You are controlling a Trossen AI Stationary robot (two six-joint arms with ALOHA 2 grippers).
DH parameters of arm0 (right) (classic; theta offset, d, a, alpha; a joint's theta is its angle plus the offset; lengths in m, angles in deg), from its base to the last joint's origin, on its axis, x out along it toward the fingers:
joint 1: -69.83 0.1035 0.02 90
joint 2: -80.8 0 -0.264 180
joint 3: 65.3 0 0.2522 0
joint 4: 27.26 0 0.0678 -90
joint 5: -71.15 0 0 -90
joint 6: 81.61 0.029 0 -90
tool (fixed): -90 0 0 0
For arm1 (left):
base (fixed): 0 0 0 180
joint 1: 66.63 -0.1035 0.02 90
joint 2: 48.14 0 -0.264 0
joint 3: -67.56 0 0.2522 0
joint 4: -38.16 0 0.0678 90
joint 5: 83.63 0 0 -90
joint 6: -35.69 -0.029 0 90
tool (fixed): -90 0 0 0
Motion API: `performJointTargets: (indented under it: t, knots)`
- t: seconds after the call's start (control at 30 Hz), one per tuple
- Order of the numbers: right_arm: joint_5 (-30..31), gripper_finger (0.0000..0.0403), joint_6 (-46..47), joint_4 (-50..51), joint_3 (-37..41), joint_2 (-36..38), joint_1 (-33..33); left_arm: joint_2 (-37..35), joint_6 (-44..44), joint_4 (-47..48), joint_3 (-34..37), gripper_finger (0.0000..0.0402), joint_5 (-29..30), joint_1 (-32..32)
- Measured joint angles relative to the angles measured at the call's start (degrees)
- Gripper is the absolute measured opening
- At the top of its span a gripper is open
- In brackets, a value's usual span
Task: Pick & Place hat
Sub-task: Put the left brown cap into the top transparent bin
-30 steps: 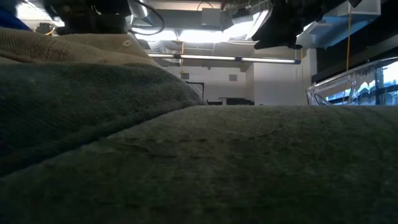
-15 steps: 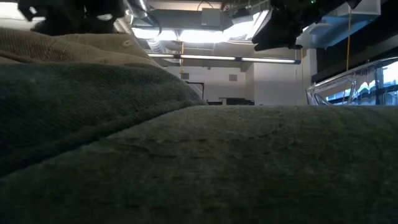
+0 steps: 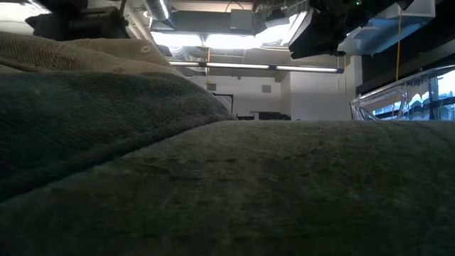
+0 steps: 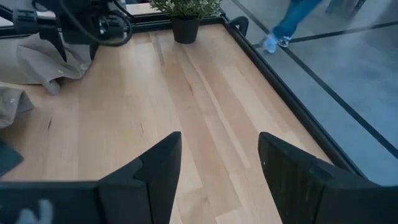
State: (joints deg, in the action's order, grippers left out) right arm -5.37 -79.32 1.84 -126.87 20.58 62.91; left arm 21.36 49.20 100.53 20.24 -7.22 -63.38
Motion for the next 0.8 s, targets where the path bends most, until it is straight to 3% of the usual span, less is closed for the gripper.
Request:
performJointTargets:
  t: [0.23, 0.47, 0.8]
  knots:
    - [0.04, 0.0214, -0.01, 0.08, -0.02, -0.02, 0.00, 4.02, 7.02, -3.13, 0.07, 0.0229, 8.01, 1.66]
    - [0.13, 0.0214, -1.39, 0.25, -0.02, -0.02, 0.00, 8.82, 9.49, -4.47, -0.13, 0.0191, 4.02, 2.05]
    - [2.09, 0.0214, -1.39, 0.41, -0.02, -0.04, 0.00, 12.59, 9.51, -3.94, -0.52, 0.0152, 6.42, 3.46]
